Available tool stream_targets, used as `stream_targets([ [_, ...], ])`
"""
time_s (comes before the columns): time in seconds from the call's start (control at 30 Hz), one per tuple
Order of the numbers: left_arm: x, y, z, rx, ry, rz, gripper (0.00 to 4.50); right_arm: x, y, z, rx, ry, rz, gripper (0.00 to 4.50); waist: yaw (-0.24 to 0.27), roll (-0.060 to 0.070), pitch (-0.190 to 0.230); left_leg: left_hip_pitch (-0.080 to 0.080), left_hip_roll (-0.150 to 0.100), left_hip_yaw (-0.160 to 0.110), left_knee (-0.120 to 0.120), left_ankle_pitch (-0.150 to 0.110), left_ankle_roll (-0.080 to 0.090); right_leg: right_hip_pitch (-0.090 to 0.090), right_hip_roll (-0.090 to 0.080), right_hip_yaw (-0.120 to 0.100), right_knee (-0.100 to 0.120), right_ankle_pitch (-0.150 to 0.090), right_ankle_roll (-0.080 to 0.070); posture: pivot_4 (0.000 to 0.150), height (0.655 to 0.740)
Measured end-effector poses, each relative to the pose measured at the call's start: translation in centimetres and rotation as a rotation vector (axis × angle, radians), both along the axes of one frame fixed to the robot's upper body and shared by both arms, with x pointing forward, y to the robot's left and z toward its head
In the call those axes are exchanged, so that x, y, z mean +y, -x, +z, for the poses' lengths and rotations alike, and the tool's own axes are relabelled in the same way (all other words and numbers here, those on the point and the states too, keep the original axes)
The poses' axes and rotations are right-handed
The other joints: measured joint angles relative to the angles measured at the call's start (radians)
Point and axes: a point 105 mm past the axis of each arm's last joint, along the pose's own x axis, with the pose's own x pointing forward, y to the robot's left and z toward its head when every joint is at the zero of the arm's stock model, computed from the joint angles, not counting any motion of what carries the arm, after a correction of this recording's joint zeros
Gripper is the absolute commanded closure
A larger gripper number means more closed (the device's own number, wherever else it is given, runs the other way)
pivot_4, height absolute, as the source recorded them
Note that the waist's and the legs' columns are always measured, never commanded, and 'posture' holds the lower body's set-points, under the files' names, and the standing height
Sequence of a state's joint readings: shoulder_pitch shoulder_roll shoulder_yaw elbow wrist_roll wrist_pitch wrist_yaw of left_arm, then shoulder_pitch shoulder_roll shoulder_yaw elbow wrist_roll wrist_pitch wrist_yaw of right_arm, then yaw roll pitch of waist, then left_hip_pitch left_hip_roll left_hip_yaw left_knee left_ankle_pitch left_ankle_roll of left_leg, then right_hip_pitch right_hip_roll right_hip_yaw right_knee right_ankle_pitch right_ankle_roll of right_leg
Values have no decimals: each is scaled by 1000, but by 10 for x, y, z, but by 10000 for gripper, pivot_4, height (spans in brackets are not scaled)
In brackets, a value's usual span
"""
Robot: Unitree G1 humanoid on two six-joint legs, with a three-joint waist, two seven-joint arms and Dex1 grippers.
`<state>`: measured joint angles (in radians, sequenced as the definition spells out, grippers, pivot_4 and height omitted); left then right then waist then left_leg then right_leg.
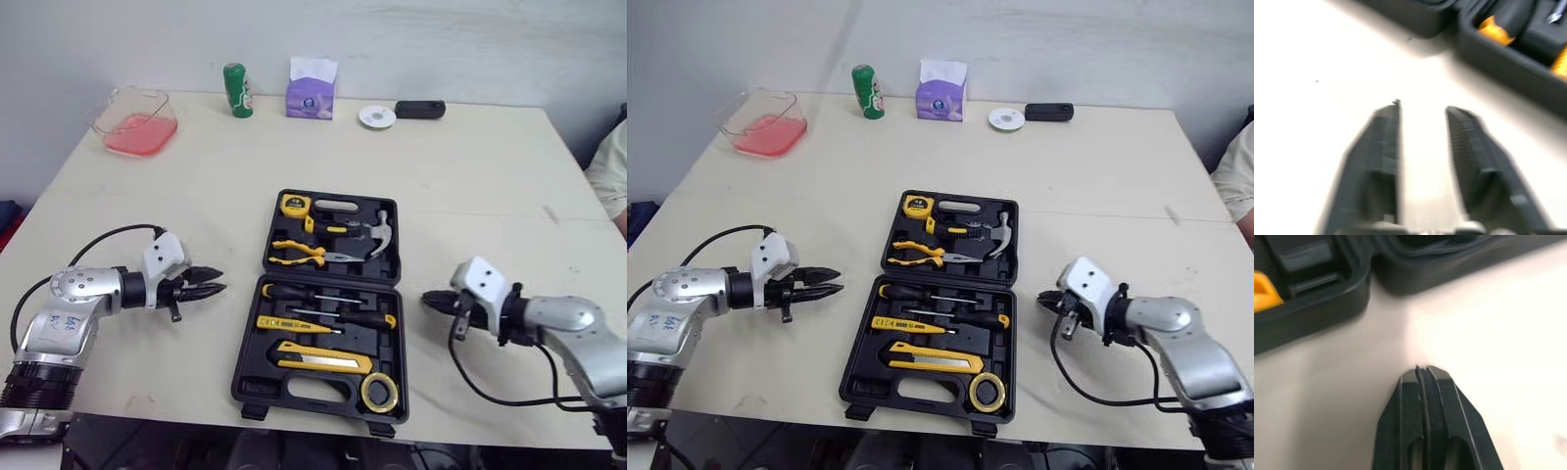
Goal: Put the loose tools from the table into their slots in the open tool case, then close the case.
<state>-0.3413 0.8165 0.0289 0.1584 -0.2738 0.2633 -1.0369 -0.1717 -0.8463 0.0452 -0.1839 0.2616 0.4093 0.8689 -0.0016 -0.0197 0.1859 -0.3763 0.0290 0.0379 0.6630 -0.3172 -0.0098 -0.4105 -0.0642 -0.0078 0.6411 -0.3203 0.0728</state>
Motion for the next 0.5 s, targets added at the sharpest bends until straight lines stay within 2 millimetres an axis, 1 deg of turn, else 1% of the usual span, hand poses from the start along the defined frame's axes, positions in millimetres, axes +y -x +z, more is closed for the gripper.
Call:
stream_targets([
  [0.1, -17, -7, -6, -11, 9, -27, 44613, 12, -7, 1, -13, 3, 29, 45000, 1, 0, 0, 0, -1, 0, 2, 0, 1, 0, 0, 0, 2, 0, 1, 1500, 7244],
  [0.17, -32, -11, -8, -15, 24, -53, 44613, 21, -9, 0, -12, 1, 55, 45000, 0, 0, 0, 0, -1, 1, 3, 0, 1, 0, 0, 0, 4, 0, 1, 1500, 7244],
  [0.23, -43, -13, -10, -16, 32, -74, 44613, 25, -9, 0, -9, -6, 70, 45000, -1, 0, 0, 0, -1, 1, 3, 0, 1, 0, 1, 1, 4, 0, 1, 1500, 7244],
  [0.3, -49, -14, -10, -22, 30, -85, 44613, 27, -9, 0, -10, -3, 78, 45000, -4, 0, 0, 0, 0, 2, 2, 0, 1, 0, 2, 1, 4, 0, 1, 1500, 7244],
  [0.37, -58, -18, -11, -27, 35, -89, 44613, 34, -11, 1, -13, 1, 100, 45000, -5, 0, 0, 1, 0, 2, 2, 1, 0, 0, 3, 2, 4, 0, 1, 1500, 7244],
  [0.5, -66, -23, -11, -12, 55, -69, 44613, 32, -21, 4, -17, 27, 71, 45000, -2, 0, 0, 1, -1, 2, 3, 2, 1, 0, 2, 2, 5, 1, 1, 1500, 7244],
])
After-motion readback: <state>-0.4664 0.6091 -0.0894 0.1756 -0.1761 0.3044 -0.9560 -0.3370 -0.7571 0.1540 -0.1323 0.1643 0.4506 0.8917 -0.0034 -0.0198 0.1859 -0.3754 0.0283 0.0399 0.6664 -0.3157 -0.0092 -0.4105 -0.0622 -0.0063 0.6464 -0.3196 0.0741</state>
